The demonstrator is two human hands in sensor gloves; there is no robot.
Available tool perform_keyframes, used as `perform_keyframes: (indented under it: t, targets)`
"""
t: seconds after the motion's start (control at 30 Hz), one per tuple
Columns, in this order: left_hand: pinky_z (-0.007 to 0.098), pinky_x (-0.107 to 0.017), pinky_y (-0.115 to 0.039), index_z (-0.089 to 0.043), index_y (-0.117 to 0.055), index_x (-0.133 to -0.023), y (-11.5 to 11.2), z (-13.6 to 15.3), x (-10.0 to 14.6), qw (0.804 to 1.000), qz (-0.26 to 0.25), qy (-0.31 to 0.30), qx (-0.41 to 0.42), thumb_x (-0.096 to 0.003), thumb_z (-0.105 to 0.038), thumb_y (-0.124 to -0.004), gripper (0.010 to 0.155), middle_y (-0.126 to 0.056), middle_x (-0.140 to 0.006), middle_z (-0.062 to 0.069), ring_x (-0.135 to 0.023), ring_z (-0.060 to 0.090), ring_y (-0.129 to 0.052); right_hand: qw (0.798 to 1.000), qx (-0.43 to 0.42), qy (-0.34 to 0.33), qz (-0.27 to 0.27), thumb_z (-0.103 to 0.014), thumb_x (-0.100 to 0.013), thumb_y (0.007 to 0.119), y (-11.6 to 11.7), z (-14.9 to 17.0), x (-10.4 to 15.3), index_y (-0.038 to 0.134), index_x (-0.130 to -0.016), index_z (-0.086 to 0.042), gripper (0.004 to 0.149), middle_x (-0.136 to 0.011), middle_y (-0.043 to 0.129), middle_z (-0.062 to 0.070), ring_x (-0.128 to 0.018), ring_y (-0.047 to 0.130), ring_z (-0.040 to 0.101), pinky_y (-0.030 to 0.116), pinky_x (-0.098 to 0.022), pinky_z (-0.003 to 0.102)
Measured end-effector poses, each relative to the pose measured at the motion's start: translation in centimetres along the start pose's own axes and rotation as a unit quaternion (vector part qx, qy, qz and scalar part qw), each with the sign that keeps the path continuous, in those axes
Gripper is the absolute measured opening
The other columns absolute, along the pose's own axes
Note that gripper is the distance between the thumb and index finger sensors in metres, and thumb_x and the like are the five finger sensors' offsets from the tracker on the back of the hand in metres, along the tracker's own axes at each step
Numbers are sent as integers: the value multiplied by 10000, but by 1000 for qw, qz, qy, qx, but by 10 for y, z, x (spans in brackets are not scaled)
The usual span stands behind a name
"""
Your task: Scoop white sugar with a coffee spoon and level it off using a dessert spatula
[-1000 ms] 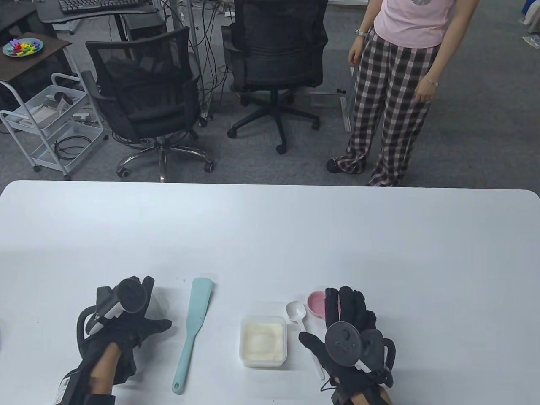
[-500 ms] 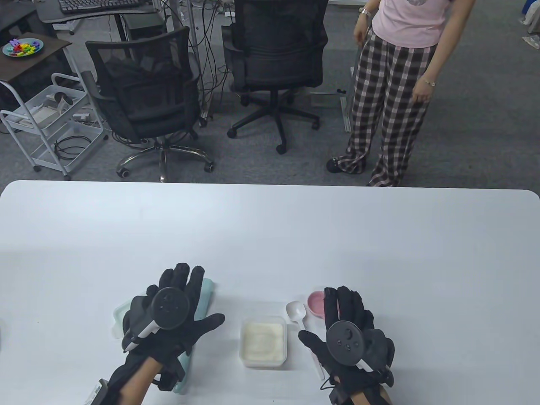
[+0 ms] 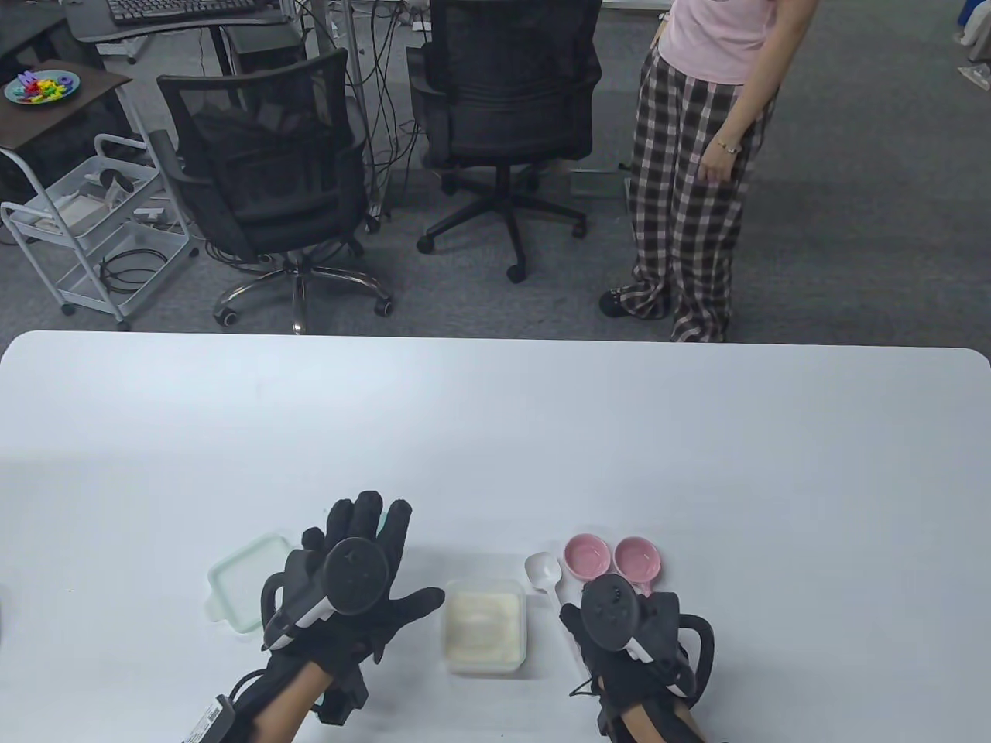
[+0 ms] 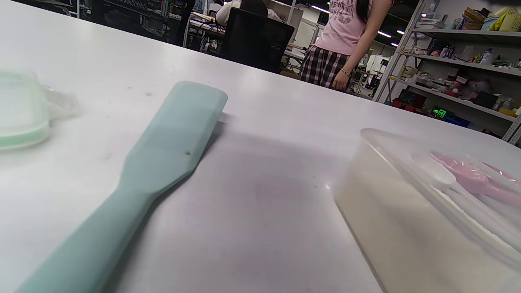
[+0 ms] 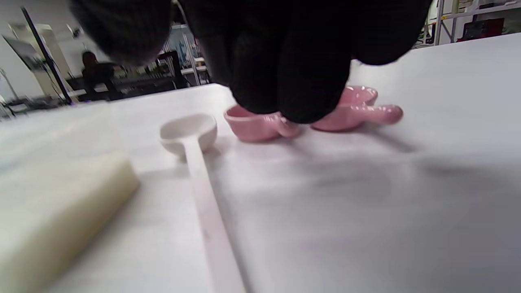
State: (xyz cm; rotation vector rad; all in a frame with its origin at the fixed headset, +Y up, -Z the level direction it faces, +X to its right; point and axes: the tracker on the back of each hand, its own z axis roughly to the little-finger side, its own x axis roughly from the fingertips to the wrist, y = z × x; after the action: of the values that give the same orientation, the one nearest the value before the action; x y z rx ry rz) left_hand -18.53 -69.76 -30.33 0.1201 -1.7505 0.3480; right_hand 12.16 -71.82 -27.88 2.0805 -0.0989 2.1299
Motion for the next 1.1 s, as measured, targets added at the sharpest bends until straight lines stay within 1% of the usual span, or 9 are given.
perform_keyframes:
  t: [0.23, 0.43, 0.5, 0.63, 0.73, 0.83, 0.9, 1.03, 1.1]
  targets:
    - [741, -744, -190, -422, -75, -1121, -3, -5, 2, 1000, 5, -5, -11, -356, -826, -645, 1036, 19, -1212, 45, -1151, 462, -76, 997, 67, 14, -29, -490, -488, 842, 21, -20, -5, 876, -866, -64, 570, -703, 1013, 129, -510, 1004, 313, 741, -573, 556]
    - [734, -754, -186, -411, -68, -1126, -5, -9, 3, 1000, 12, -10, -17, -363, -819, -655, 1046, 28, -1212, 44, -1157, 451, -65, 992, 117, 25, -46, -485, -484, 855, 37, -27, -7, 877, -871, -56, 578, -683, 1006, 124, -491, 985, 305, 727, -578, 562]
    - [744, -738, -179, -423, -66, -1119, -6, -10, 3, 1000, 14, -10, -19, -352, -831, -638, 1040, 29, -1209, 46, -1147, 466, -61, 990, 130, 28, -42, -473, -486, 862, 39, -28, -8, 872, -871, -60, 565, -681, 996, 121, -493, 974, 302, 718, -586, 564]
    - [741, -743, -178, -418, -65, -1123, -7, -11, 3, 1000, 15, -11, -20, -356, -826, -646, 1045, 31, -1210, 47, -1149, 463, -57, 990, 135, 34, -33, -417, -498, 883, 40, -27, -8, 878, -862, -73, 501, -676, 982, 105, -493, 952, 298, 702, -595, 565]
    - [744, -740, -180, -418, -66, -1123, -7, -11, 3, 1000, 16, -11, -20, -357, -823, -649, 1045, 32, -1210, 48, -1149, 463, -57, 991, 123, 39, -41, -398, -499, 892, 40, -25, -9, 873, -859, -66, 491, -681, 969, 108, -504, 938, 303, 690, -600, 572]
    - [750, -732, -177, -424, -65, -1119, -7, -11, 3, 1000, 18, -11, -20, -349, -830, -639, 1042, 31, -1209, 54, -1143, 472, -57, 993, 103, 42, -45, -371, -502, 900, 37, -22, -9, 883, -835, -76, 445, -701, 966, 112, -527, 940, 318, 682, -606, 579]
    - [741, -740, -177, -413, -63, -1121, -7, -11, 4, 1000, 20, -10, -20, -358, -824, -645, 1044, 34, -1207, 48, -1146, 464, -55, 995, 86, 40, -42, -359, -501, 886, 30, -19, -8, 888, -836, -82, 435, -709, 972, 106, -534, 952, 314, 692, -603, 573]
    - [728, -753, -177, -398, -60, -1124, -5, -7, 4, 1000, 20, -5, -16, -368, -814, -652, 1047, 33, -1204, 51, -1149, 451, -54, 999, 17, 35, -16, -339, -512, 848, 2, -9, -3, 865, -855, -84, 428, -737, 976, 100, -548, 988, 294, 716, -594, 565]
    - [741, -740, -177, -410, -62, -1121, -4, -5, 4, 1000, 19, -3, -11, -357, -822, -644, 1044, 33, -1206, 51, -1144, 465, -54, 999, -29, 23, -11, -328, -514, 836, -10, -1, 0, 848, -860, -79, 426, -724, 990, 102, -523, 1015, 275, 739, -581, 557]
